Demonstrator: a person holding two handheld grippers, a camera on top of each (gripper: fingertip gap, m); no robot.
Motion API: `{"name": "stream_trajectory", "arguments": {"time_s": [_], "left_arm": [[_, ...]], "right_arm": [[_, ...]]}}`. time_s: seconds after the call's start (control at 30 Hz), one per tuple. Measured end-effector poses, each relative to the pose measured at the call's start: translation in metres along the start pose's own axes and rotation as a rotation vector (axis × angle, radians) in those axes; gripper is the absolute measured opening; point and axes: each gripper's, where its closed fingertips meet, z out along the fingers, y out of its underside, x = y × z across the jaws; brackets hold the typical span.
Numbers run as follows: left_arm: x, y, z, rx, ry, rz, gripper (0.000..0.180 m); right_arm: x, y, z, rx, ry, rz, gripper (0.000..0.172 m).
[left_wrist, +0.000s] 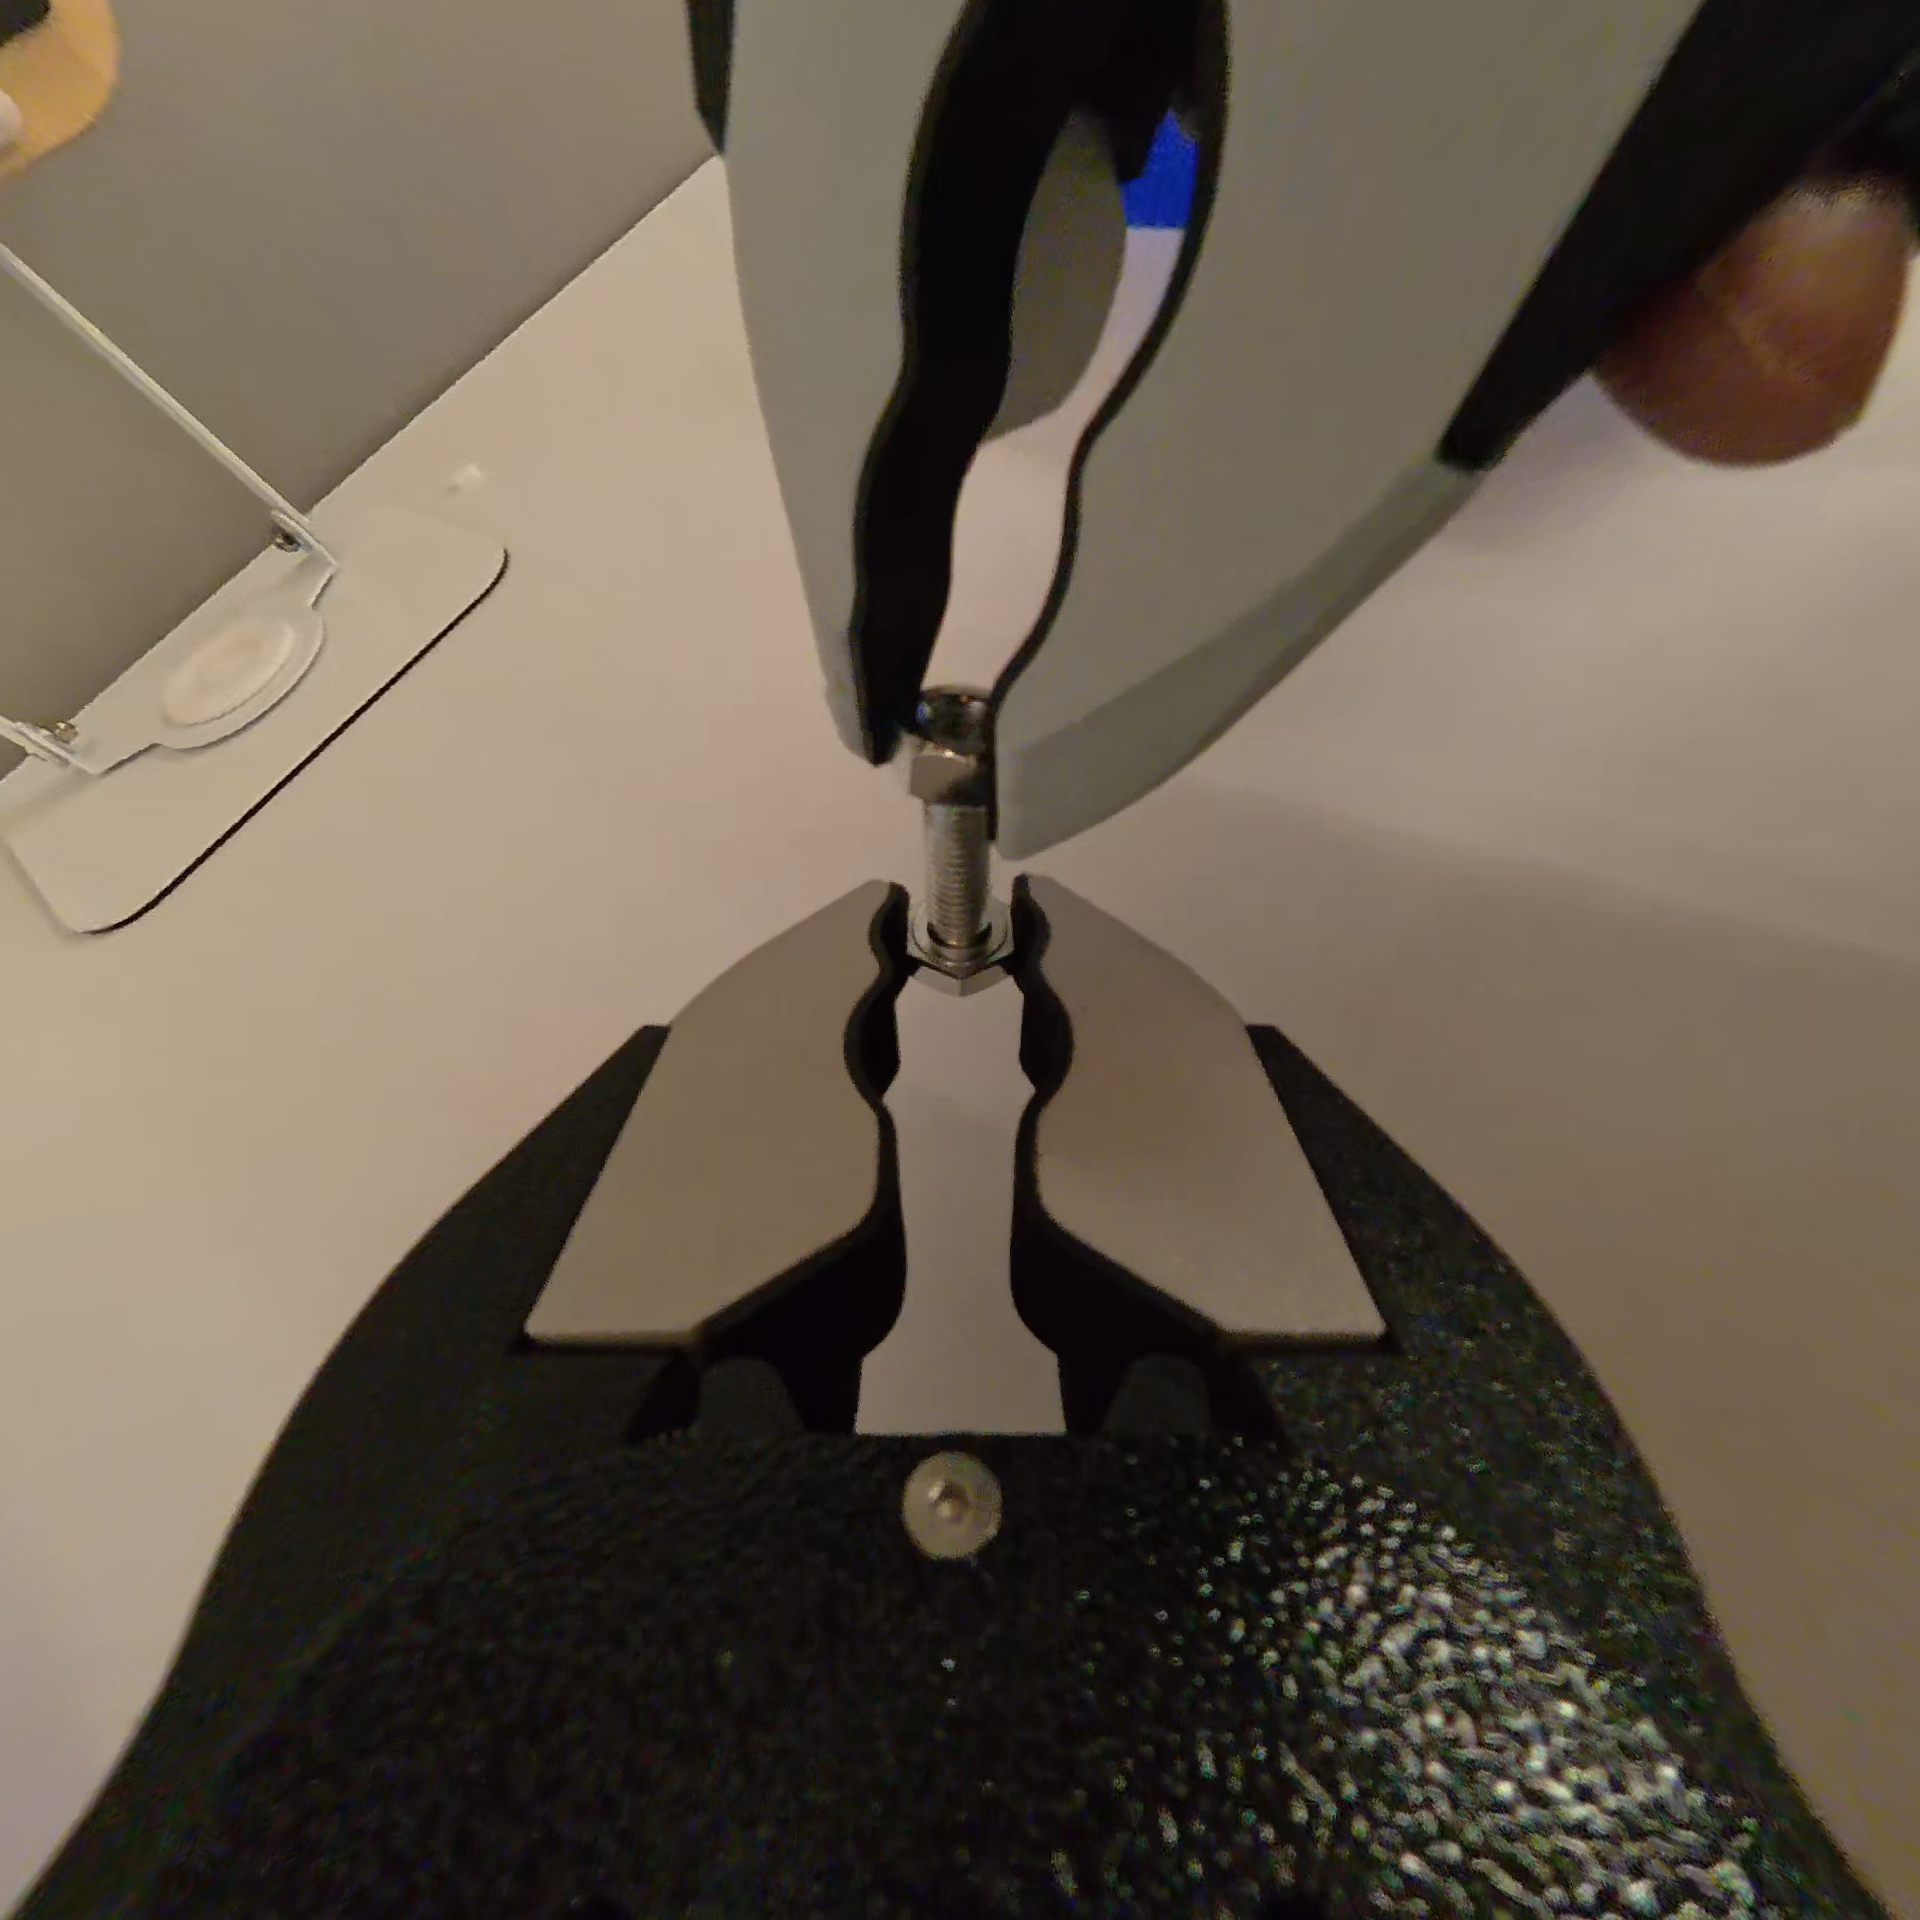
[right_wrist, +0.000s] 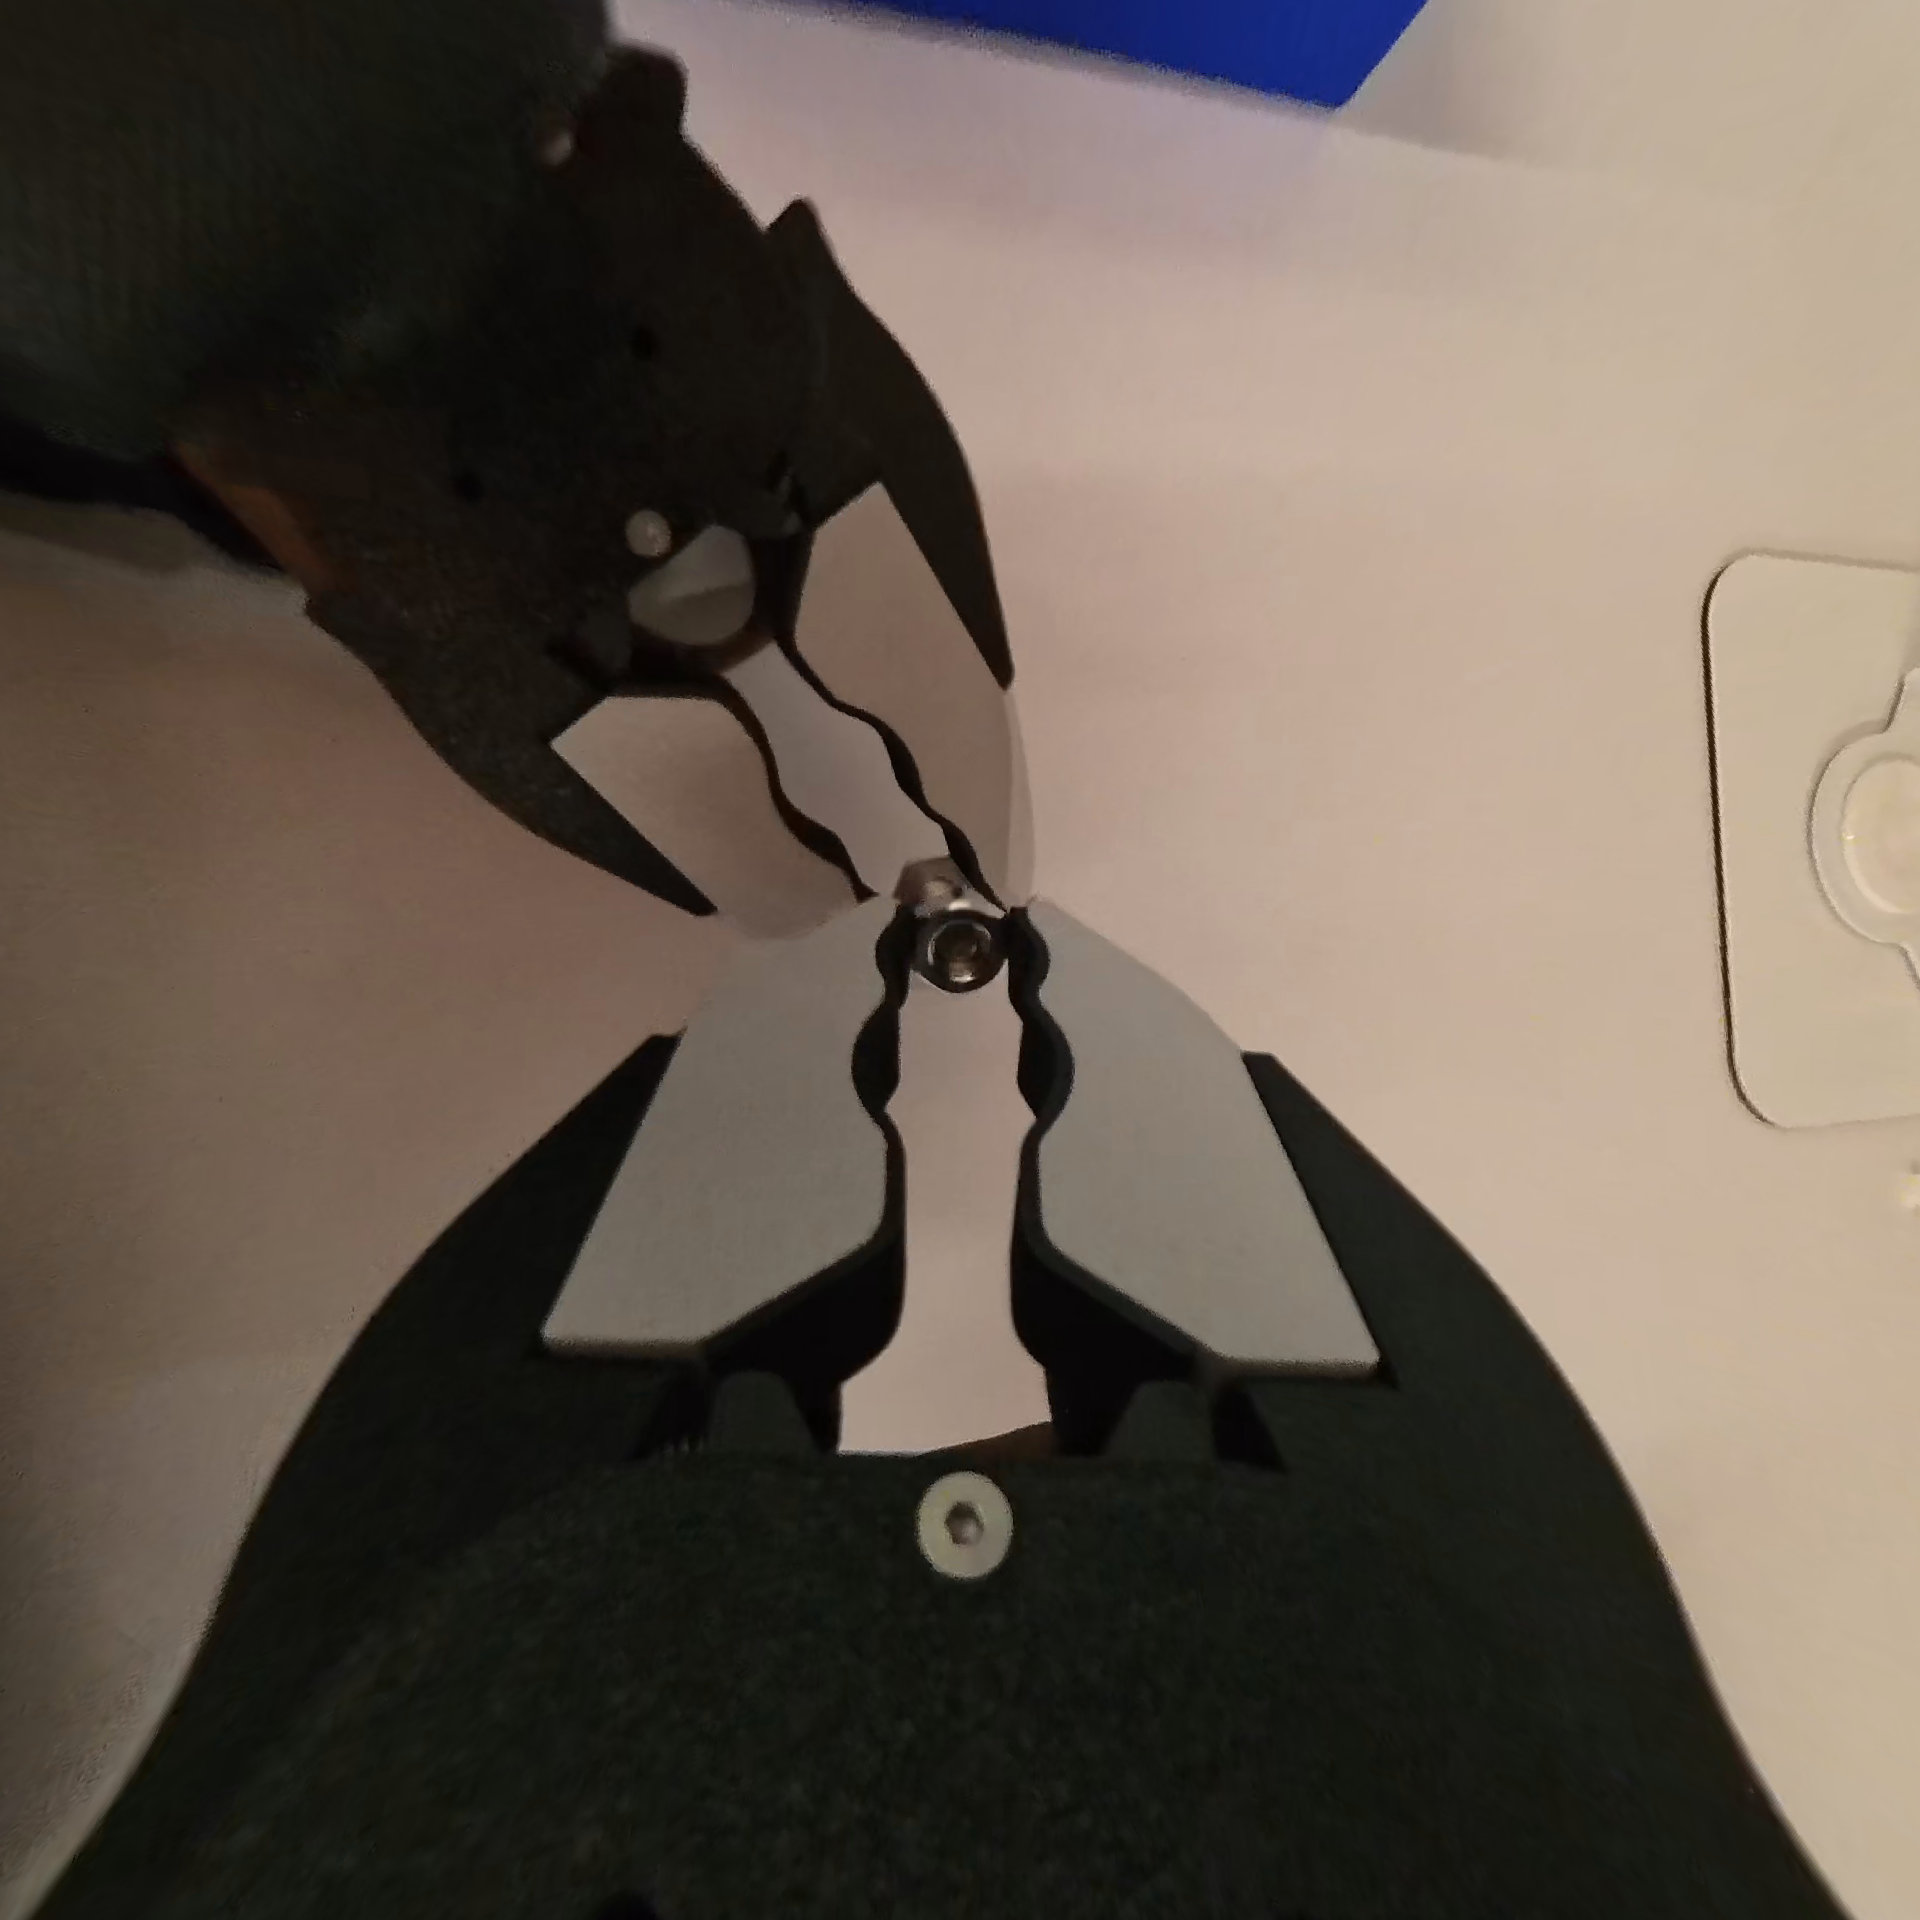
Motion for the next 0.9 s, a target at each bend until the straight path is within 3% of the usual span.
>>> {"name": "stream_trajectory", "arguments": {"time_s": [0.23,0.47,0.57,0.73,0.9], "left_arm": [[0.009,0.005,0.003,-0.045,0.046,0.028,0.018],[0.0,0.008,0.001,-0.054,-0.018,0.039,0.018],[0.001,0.008,0.001,-0.058,-0.02,0.042,0.018],[0.005,0.005,0.002,-0.028,0.035,-0.007,0.018],[0.011,0.001,0.001,0.01,0.117,-0.066,0.018]], "right_arm": [[-0.007,0.009,0.001,-0.086,-0.034,-0.234,0.018],[0.0,0.006,0.004,-0.052,-0.048,0.188,0.017],[-0.001,0.004,0.004,-0.016,-0.049,0.252,0.017],[0.002,0.004,-0.005,0.023,-0.033,0.099,0.035],[0.002,0.01,-0.017,0.013,-0.013,-0.296,0.039]]}}
